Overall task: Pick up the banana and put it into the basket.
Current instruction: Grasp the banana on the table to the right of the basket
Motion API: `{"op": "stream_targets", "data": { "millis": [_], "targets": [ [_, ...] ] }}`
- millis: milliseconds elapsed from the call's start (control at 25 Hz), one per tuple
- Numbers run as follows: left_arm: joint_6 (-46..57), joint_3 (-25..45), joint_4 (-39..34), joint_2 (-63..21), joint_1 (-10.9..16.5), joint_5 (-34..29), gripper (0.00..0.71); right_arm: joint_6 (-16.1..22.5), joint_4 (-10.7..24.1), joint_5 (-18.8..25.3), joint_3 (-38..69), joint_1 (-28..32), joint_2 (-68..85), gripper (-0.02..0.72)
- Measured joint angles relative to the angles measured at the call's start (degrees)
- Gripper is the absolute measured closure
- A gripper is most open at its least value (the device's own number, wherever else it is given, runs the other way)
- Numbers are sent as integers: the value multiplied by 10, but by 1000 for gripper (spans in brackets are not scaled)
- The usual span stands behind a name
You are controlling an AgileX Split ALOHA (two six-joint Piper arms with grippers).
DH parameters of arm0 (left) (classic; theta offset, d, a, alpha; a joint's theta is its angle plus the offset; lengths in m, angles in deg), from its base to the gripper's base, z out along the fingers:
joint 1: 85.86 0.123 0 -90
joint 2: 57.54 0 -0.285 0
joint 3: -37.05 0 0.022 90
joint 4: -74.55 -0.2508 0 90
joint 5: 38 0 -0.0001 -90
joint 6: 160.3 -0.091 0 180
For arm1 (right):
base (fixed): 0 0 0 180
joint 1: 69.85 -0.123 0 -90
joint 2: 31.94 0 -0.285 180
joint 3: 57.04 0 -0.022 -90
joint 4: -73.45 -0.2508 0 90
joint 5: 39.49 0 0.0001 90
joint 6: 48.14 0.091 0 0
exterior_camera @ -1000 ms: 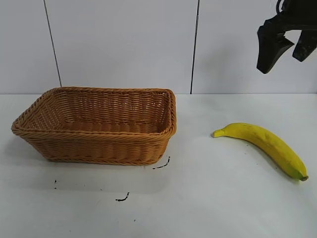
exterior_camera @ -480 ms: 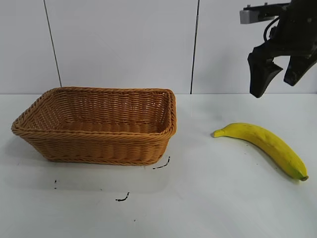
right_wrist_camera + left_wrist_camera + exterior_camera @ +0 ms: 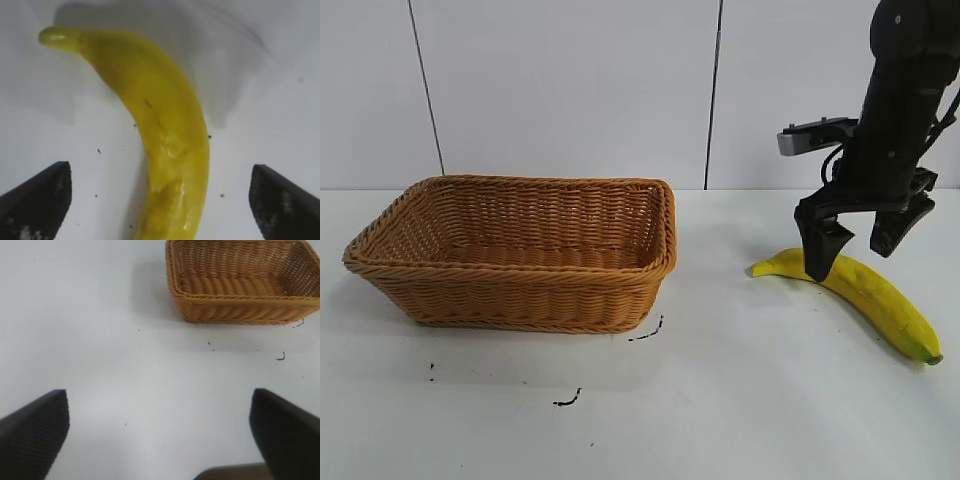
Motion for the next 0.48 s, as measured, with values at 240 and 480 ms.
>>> {"op": "stream_targets", "data": {
  "millis": [240,480],
  "targets": [
    [0,0,0,0,0,0,15,5,2,-29,0,0,-26,14],
    [0,0,0,0,0,0,15,13,7,-28,0,0,-39,14]
  ]
}}
